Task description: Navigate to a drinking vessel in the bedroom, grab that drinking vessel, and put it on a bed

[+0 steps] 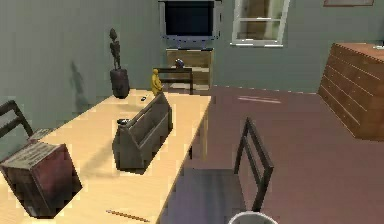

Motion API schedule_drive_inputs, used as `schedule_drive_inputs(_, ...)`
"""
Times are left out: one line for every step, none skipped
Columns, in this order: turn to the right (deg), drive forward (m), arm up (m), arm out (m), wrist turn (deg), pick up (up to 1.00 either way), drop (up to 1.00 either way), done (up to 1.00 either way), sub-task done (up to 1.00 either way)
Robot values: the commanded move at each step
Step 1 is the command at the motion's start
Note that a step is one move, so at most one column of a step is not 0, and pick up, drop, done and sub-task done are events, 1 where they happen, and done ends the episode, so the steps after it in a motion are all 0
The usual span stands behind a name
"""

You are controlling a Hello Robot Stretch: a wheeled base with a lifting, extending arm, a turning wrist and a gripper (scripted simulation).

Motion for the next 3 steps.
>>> schedule_drive_inputs(27.0,0.00,0.00,0.00,0.0,0.00,0.00,0.00,0.00)
schedule_drive_inputs(-45.0,0.00,0.00,0.00,0.0,0.00,0.00,0.00,0.00)
schedule_drive_inputs(-45.0,0.00,0.00,0.00,0.0,0.00,0.00,0.00,0.00)
